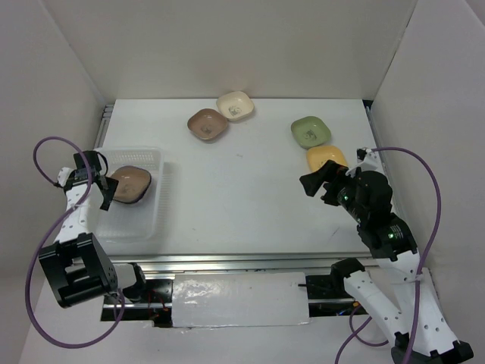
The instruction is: Place the plates into the plastic bin on the countertop
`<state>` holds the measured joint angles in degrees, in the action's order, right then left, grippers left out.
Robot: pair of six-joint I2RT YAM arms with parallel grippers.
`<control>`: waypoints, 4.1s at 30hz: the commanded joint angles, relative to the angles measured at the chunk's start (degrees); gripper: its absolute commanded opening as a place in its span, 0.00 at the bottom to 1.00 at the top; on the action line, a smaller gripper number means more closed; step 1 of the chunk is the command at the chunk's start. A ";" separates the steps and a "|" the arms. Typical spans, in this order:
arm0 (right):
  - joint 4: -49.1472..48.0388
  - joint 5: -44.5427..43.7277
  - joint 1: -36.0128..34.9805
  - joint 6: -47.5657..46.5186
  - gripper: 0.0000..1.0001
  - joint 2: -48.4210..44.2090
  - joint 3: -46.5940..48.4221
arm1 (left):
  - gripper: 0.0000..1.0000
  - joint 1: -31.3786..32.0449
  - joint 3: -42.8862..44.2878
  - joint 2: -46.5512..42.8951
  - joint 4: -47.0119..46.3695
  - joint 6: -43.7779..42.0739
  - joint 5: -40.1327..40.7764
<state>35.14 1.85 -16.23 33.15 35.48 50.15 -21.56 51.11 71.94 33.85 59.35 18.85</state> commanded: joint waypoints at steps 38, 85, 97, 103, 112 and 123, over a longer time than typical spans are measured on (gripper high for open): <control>-10.52 -13.19 23.09 20.21 0.63 68.49 17.35 | 0.99 38.97 5.58 -18.50 -0.01 -17.95 -4.79; -6.39 -3.18 -25.87 6.23 0.00 48.02 26.76 | 0.00 48.19 20.34 9.89 -1.59 -28.07 -16.74; -9.38 -2.20 -13.06 5.79 1.00 35.46 14.63 | 0.00 16.87 9.54 -11.63 3.95 -10.76 -1.89; -9.03 -0.87 -10.40 4.39 1.00 34.56 11.99 | 0.00 4.01 3.30 -13.59 3.42 -3.28 -1.09; -7.62 -1.58 -7.07 2.63 1.00 32.63 10.58 | 0.13 -2.25 0.57 -4.44 -3.17 -3.89 -9.26; -15.00 -0.76 4.00 6.83 1.00 44.64 12.95 | 0.99 -1.91 7.15 -13.40 1.48 -12.93 -11.99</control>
<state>25.04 3.38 -15.53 37.26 74.72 61.25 -23.51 53.32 60.75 34.39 51.11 8.97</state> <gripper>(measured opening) 0.997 0.993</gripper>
